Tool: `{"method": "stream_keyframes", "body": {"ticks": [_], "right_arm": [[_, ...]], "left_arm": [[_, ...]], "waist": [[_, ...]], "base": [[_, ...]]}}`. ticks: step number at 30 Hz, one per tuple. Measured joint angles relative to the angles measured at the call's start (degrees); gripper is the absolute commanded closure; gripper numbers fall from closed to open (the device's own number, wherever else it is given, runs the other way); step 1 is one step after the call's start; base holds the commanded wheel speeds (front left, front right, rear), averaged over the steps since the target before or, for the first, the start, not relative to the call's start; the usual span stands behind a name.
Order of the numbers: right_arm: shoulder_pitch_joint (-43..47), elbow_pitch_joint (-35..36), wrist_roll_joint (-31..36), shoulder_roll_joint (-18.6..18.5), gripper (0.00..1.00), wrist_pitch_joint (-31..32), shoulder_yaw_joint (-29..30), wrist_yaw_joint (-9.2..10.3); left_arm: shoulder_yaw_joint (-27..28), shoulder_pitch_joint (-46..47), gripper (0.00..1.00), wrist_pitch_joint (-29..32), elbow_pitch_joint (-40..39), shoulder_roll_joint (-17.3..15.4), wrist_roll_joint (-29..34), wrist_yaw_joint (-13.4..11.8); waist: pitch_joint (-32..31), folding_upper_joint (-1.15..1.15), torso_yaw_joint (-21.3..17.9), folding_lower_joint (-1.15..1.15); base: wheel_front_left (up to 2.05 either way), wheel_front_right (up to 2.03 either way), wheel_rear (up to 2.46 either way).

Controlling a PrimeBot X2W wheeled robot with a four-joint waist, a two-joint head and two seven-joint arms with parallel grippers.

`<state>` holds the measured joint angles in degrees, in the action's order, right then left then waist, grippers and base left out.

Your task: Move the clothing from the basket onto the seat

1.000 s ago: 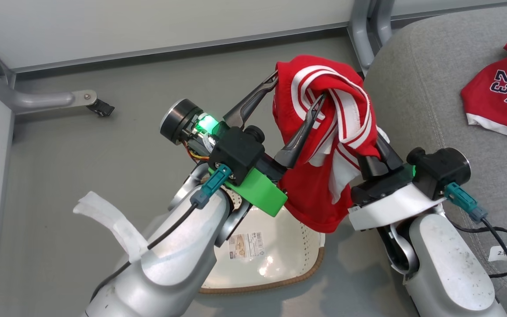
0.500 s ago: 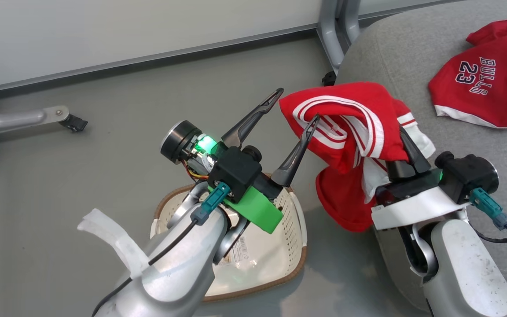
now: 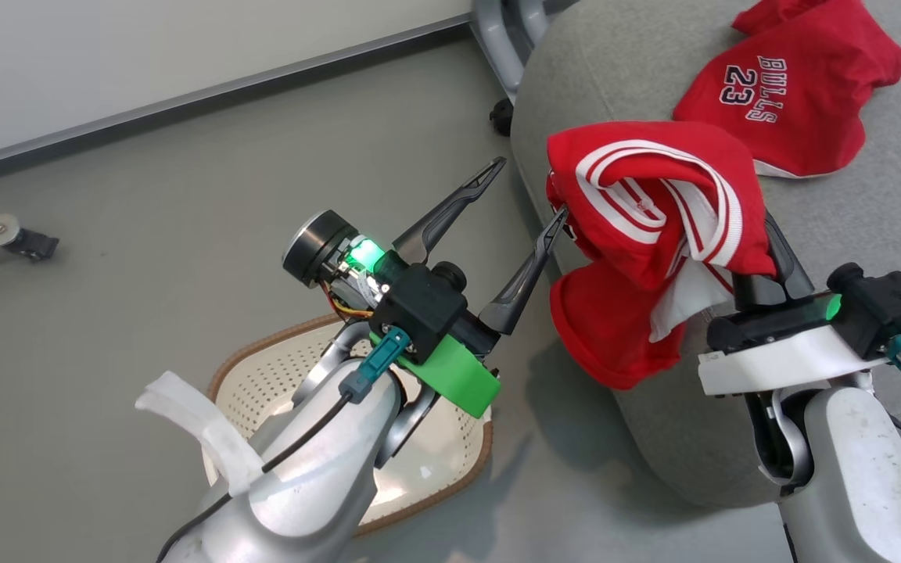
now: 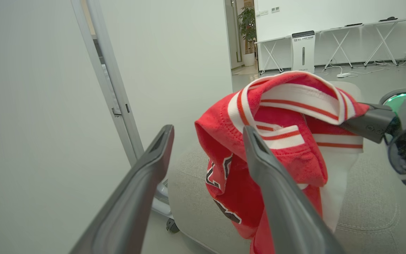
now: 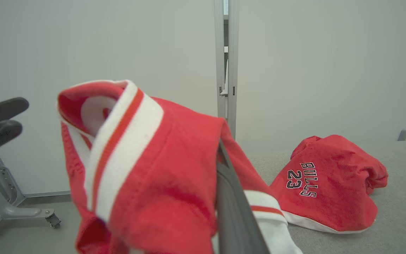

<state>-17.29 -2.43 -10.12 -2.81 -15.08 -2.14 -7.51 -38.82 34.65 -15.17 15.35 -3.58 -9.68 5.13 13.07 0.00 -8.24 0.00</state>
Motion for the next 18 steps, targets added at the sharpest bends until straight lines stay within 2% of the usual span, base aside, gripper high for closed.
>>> {"method": "stream_keyframes", "body": {"ticks": [9, 18], "right_arm": [[1.7, 1.3, -0.1, 0.0, 1.00, 0.0, 3.9, 0.00], [2.6, 1.9, -0.1, 0.0, 1.00, 0.0, 7.3, 0.00]], "left_arm": [[-0.3, 0.0, 0.00, 0.0, 0.1, -0.3, 0.5, 0.5], [-0.2, 0.0, 0.00, 0.0, 0.3, -0.5, 1.0, 0.8]], "waist": [[1.8, 0.00, -5.5, 0.00], [3.7, 0.00, -8.3, 0.00]], "base": [[0.00, 0.00, 0.00], [0.00, 0.00, 0.00]]}}
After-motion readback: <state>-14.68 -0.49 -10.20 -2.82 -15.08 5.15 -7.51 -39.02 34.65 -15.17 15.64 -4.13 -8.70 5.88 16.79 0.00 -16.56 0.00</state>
